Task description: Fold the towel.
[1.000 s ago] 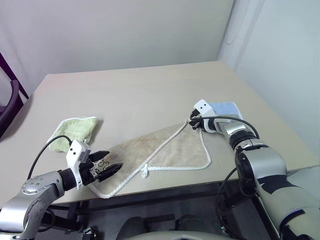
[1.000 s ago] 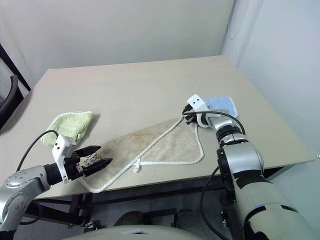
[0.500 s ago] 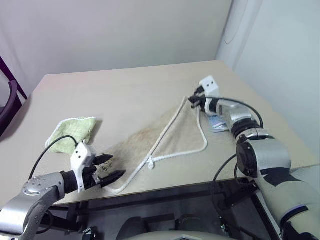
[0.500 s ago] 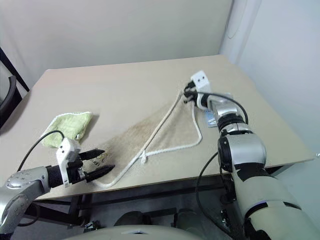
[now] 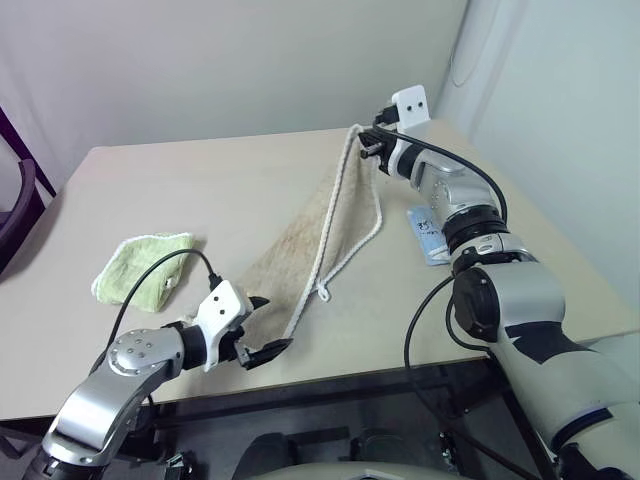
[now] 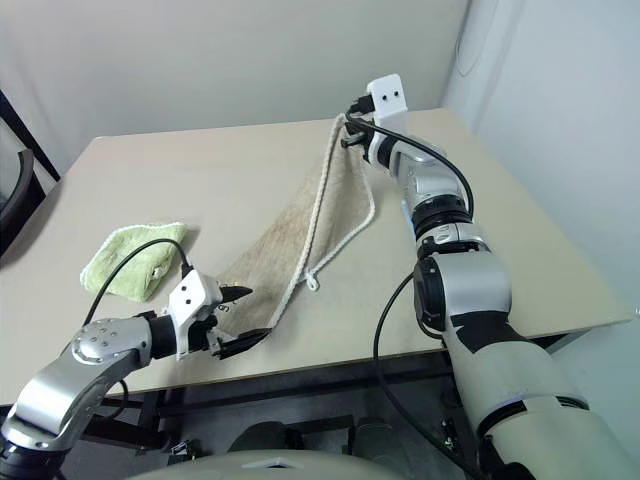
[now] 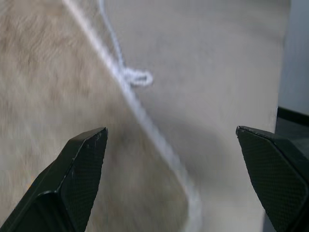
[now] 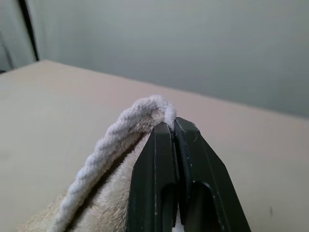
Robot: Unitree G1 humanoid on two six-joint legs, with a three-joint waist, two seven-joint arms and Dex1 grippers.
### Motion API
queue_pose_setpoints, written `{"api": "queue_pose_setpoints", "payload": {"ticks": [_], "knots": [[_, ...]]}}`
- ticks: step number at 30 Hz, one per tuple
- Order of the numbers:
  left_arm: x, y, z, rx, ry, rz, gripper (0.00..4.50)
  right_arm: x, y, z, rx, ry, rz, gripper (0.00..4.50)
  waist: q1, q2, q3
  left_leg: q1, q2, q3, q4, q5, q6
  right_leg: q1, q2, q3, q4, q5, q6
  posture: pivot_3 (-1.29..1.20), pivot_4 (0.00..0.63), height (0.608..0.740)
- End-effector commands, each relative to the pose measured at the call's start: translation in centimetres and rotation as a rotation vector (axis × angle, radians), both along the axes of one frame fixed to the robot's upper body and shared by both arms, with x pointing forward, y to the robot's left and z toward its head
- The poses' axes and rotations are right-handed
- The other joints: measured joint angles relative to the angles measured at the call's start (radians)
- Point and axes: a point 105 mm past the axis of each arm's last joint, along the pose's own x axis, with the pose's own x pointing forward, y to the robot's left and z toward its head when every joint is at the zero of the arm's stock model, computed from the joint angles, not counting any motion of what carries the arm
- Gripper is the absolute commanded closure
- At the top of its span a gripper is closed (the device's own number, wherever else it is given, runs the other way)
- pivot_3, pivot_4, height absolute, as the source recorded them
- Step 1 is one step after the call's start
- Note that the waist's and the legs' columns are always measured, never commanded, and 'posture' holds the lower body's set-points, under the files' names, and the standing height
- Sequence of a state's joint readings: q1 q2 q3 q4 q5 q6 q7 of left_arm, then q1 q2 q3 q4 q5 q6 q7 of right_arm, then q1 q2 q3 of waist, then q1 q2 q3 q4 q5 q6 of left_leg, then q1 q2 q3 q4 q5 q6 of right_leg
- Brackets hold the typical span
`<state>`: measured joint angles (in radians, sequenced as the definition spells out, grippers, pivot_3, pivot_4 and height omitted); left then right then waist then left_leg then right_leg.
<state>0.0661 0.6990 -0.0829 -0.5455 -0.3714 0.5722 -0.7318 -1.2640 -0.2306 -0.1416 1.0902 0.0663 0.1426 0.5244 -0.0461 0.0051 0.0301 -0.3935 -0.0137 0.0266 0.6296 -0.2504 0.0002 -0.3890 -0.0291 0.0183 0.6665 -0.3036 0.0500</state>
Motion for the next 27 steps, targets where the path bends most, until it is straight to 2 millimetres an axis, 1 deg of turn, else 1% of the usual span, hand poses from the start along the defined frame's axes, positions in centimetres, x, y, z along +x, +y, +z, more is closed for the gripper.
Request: {"api": "queue_pose_setpoints", "payload": {"ticks": [1, 4, 6, 10, 12, 14, 19, 22, 24, 26, 27], "knots": [[-0.4, -0.1, -0.1, 0.055, 0.009, -0.007, 0.0, -0.2, 0.3, 5.2, 0.048, -0.115, 0.005, 4.48, 0.0, 0.0, 0.0, 0.0, 0.0, 0.0, 0.0, 0.0, 0.0, 0.0, 0.0, 0.0, 0.0, 0.0, 0.0, 0.0, 0.0, 0.74], [-0.6, -0.1, -0.4, 0.036, 0.057, 0.022, 0.0, -0.2, 0.2, 6.9, 0.062, -0.143, -0.004, 4.48, 0.0, 0.0, 0.0, 0.0, 0.0, 0.0, 0.0, 0.0, 0.0, 0.0, 0.0, 0.0, 0.0, 0.0, 0.0, 0.0, 0.0, 0.74], [-0.6, 0.0, -0.7, 0.015, 0.092, 0.052, 0.0, -0.3, 0.1, 7.7, 0.07, -0.158, -0.004, 4.48, 0.001, 0.0, 0.0, 0.0, 0.0, 0.0, 0.0, 0.0, 0.0, 0.0, 0.0, 0.0, 0.0, 0.0, 0.0, 0.0, 0.0, 0.74], [-0.2, 0.2, -2.0, 0.008, 0.132, 0.095, 0.0, -0.6, 0.4, 9.2, 0.099, -0.188, 0.012, 4.48, 0.002, 0.0, 0.0, 0.0, 0.0, 0.0, 0.001, 0.0, 0.0, 0.0, 0.0, 0.0, 0.0, 0.0, -0.001, 0.0, 0.0, 0.74], [0.4, -0.2, -2.4, -0.029, 0.138, 0.115, 0.0, -1.1, 0.9, 10.4, 0.116, -0.213, 0.039, 4.48, 0.002, 0.0, 0.0, 0.0, 0.0, 0.0, 0.001, 0.0, 0.0, 0.001, 0.0, 0.0, 0.0, -0.001, -0.001, 0.0, 0.0, 0.74], [1.5, -0.8, -2.8, -0.06, 0.127, 0.149, 0.0, -1.6, 1.4, 11.2, 0.161, -0.207, 0.085, 4.48, 0.003, 0.0, 0.001, 0.0, 0.0, 0.0, 0.001, 0.0, 0.0, 0.001, 0.0, 0.0, 0.0, 0.0, -0.001, 0.0, 0.0, 0.74], [3.1, -1.8, -3.4, -0.087, 0.091, 0.192, 0.0, -2.1, 1.7, 11.3, 0.175, -0.204, 0.124, 4.48, 0.003, -0.001, 0.001, 0.0, 0.0, 0.0, 0.001, 0.0, 0.0, 0.001, 0.0, 0.0, 0.0, 0.0, 0.0, 0.0, 0.0, 0.74], [3.2, -2.6, -3.9, -0.071, 0.088, 0.158, 0.0, -2.1, 1.7, 11.1, 0.162, -0.199, 0.117, 4.48, 0.001, -0.001, 0.001, 0.0, 0.0, 0.0, 0.001, 0.0, 0.0, 0.0, 0.0, 0.0, 0.0, 0.0, 0.0, 0.0, 0.0, 0.74], [3.8, -3.0, -3.9, -0.068, 0.082, 0.149, 0.0, -2.0, 1.5, 10.7, 0.149, -0.198, 0.109, 4.48, 0.002, -0.001, 0.001, 0.0, 0.0, 0.0, 0.001, 0.0, 0.0, 0.0, 0.0, 0.0, 0.0, 0.0, 0.0, 0.0, 0.0, 0.74], [4.0, -3.1, -4.4, -0.012, 0.068, 0.124, 0.0, -2.0, 1.4, 10.5, 0.147, -0.191, 0.103, 4.48, 0.002, -0.001, 0.001, 0.0, 0.0, 0.0, 0.001, 0.0, 0.0, 0.0, 0.0, 0.0, 0.0, 0.0, 0.0, 0.0, 0.0, 0.74], [3.8, -3.1, -4.7, 0.016, 0.074, 0.1, 0.0, -1.9, 1.3, 10.4, 0.151, -0.186, 0.1, 4.48, 0.002, -0.001, 0.001, 0.0, 0.0, 0.0, 0.001, 0.0, 0.0, 0.0, 0.0, 0.0, 0.0, 0.0, 0.0, 0.0, 0.0, 0.74]]}}
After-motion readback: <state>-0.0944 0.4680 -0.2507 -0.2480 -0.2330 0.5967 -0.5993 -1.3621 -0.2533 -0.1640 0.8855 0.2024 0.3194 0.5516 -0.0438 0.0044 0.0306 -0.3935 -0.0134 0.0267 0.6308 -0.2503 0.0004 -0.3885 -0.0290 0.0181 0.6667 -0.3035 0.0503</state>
